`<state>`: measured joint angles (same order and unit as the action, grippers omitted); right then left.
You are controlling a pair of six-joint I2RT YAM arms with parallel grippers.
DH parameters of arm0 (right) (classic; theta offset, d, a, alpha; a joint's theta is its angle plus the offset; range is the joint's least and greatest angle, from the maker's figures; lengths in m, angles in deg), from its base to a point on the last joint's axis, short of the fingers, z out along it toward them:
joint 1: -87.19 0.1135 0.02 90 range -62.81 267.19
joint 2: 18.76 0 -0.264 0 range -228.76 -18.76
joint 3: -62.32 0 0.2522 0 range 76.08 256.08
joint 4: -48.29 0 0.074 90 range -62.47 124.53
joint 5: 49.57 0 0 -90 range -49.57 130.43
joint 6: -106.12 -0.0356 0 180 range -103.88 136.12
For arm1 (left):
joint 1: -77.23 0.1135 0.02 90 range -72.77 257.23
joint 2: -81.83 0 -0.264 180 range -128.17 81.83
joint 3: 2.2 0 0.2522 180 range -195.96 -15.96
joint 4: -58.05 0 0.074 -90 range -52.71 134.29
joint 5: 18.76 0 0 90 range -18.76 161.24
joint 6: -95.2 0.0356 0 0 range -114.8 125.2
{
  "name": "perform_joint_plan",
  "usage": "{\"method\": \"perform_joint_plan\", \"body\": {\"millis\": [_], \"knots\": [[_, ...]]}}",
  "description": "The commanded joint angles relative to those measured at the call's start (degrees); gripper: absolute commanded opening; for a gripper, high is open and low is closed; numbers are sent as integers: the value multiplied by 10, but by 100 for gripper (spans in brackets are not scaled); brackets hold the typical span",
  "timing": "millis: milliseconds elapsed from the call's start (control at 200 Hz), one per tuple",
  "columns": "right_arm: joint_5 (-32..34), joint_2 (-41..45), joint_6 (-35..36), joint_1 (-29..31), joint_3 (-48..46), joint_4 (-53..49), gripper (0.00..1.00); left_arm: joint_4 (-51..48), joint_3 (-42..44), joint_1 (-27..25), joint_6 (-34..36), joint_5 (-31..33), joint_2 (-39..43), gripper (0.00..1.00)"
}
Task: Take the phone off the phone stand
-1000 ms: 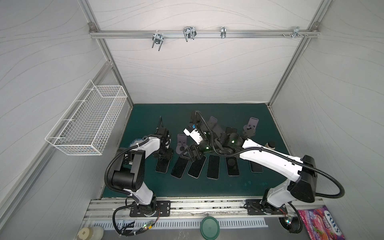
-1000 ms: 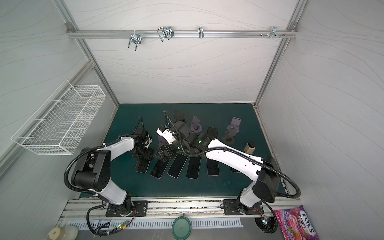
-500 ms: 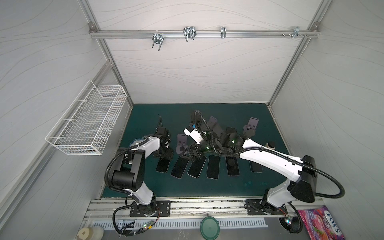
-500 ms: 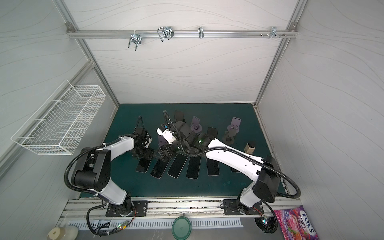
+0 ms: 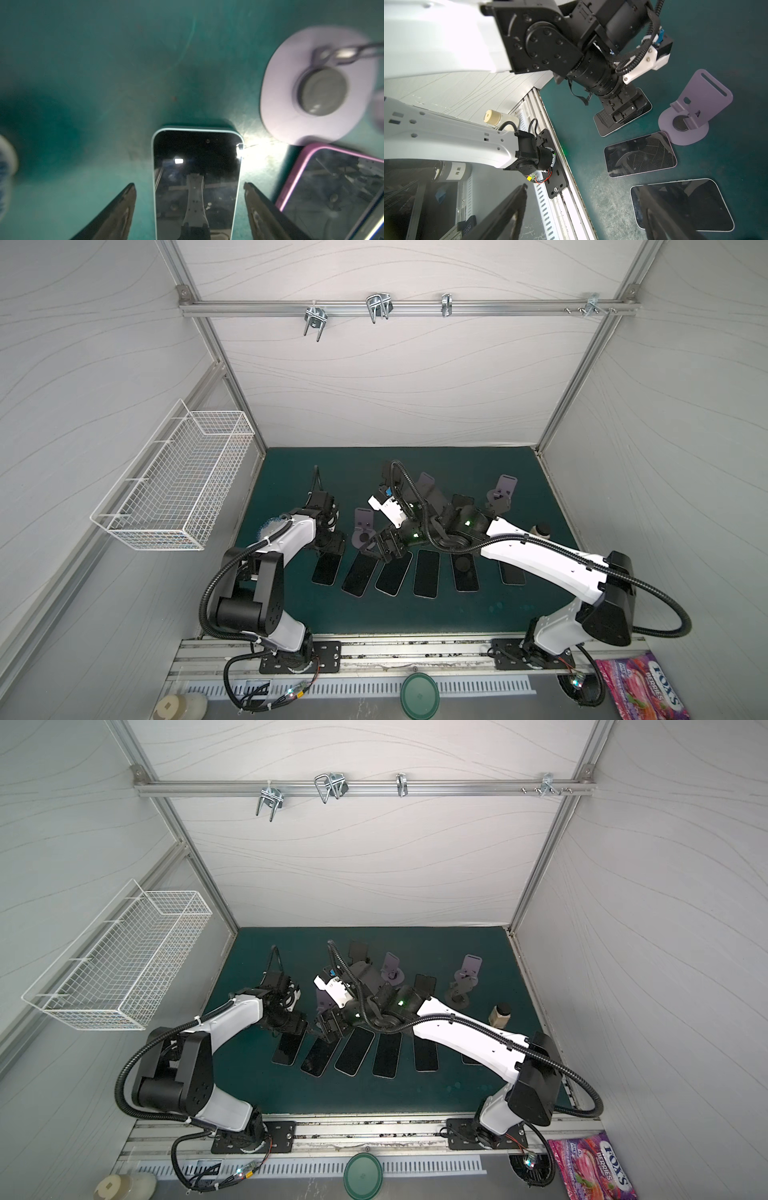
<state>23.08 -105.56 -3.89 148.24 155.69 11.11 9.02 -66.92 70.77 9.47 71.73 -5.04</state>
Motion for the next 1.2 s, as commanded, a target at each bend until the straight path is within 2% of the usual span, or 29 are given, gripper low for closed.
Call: {"method": "perform_joint_plan", "body": {"millis": [0,315,425,580,670,920,1060,1195], "knots": [[6,27,0,1,11,-9,86,16,-1,5,3,8,29,83],[40,57,29,-1,8,-20,87,54,15,7,7,26,125,83],[74,69,46,-10,17,-38,88,83,20,9,5,40,163,83],[108,101,50,-64,13,-53,88,143,27,9,-9,57,212,84],[127,127,49,-118,-8,-52,88,193,45,9,-18,65,241,84],[261,224,76,-270,-154,31,92,425,179,9,-39,111,319,87],[342,278,103,-334,-269,131,98,504,231,9,-58,165,324,87],[379,299,171,-373,-398,271,99,601,287,9,-70,205,306,87]]}}
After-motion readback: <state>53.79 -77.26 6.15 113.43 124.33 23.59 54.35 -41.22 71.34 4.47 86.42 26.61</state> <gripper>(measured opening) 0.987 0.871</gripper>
